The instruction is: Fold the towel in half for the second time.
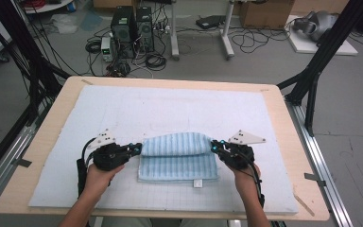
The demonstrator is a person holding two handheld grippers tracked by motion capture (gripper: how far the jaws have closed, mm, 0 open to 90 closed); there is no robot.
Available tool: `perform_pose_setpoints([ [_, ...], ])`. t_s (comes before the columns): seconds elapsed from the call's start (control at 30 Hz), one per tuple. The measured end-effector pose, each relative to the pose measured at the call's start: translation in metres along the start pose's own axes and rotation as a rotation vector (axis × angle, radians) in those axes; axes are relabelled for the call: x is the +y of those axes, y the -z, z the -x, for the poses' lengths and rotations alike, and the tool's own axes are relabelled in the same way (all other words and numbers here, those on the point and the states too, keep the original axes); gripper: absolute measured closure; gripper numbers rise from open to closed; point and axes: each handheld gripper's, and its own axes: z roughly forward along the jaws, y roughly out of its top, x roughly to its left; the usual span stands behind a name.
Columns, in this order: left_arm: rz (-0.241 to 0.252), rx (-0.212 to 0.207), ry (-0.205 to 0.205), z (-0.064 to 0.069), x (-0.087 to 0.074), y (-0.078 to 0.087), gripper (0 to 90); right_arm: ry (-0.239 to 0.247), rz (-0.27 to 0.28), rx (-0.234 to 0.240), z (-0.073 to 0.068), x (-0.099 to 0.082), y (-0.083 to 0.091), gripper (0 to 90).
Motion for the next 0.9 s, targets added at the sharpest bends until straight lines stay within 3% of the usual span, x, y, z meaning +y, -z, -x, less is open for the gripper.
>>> perform_pose_setpoints([
  [0.23, -0.024, -0.016, -0.02, 0.007, -0.015, 0.003, 87.0, -0.016, -0.006, 0.013, -0.002, -0.019, 0.001, 83.9],
  [0.37, -0.026, -0.027, -0.012, 0.01, -0.021, 0.007, 86.9, -0.032, 0.008, 0.028, -0.004, -0.027, 0.005, 83.1],
  [0.53, -0.021, -0.036, -0.016, 0.012, -0.026, 0.014, 86.7, -0.011, 0.046, 0.041, -0.008, -0.03, 0.017, 82.2],
  [0.73, -0.038, -0.05, -0.029, 0.016, -0.034, 0.017, 86.0, 0.021, 0.01, 0.046, -0.013, -0.034, 0.026, 84.8],
  [0.8, -0.035, -0.053, -0.019, 0.016, -0.036, 0.019, 84.2, 0.031, -0.002, 0.045, -0.015, -0.036, 0.028, 83.9],
  [0.9, -0.033, -0.048, 0.025, 0.012, -0.036, 0.022, 72.2, 0.034, -0.026, 0.055, -0.016, -0.038, 0.031, 77.8],
])
